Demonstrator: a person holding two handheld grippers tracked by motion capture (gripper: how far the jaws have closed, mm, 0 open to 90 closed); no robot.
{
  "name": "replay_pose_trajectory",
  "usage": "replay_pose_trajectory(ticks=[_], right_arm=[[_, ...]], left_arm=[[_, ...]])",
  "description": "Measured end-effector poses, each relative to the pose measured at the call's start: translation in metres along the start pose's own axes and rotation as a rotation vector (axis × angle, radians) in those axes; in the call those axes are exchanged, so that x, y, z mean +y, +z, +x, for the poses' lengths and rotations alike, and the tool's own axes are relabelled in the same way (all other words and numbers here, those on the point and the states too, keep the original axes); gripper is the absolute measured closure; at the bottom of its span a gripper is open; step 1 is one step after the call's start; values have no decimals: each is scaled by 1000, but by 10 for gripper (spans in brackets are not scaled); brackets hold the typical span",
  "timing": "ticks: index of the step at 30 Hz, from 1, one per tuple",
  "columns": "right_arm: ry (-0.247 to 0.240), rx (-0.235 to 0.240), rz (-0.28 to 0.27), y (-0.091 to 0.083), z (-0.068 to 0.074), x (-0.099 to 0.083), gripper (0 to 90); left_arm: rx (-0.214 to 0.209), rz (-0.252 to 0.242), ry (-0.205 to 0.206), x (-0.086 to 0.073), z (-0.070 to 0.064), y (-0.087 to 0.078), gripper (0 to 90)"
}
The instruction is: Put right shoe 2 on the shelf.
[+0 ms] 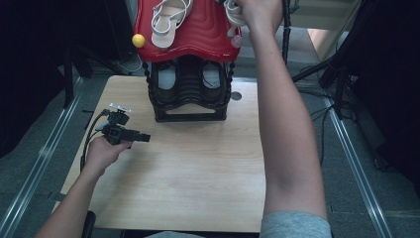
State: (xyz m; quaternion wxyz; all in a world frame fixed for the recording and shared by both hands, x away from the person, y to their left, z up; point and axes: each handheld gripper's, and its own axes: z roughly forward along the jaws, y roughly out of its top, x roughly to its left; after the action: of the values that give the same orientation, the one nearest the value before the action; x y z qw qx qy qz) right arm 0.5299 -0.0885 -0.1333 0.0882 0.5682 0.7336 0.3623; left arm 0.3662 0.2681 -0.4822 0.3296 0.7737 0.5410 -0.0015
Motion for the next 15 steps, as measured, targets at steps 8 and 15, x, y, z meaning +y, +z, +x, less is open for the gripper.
replay_pose_trajectory(ticks=[8, 15], right_arm=[[-46, -11, 0, 26, 16, 1, 344], [-69, -39, 5, 37, 18, -3, 341]], left_arm=[[-2, -4, -8, 0, 2, -1, 383], [-2, -4, -9, 0, 2, 0, 383]])
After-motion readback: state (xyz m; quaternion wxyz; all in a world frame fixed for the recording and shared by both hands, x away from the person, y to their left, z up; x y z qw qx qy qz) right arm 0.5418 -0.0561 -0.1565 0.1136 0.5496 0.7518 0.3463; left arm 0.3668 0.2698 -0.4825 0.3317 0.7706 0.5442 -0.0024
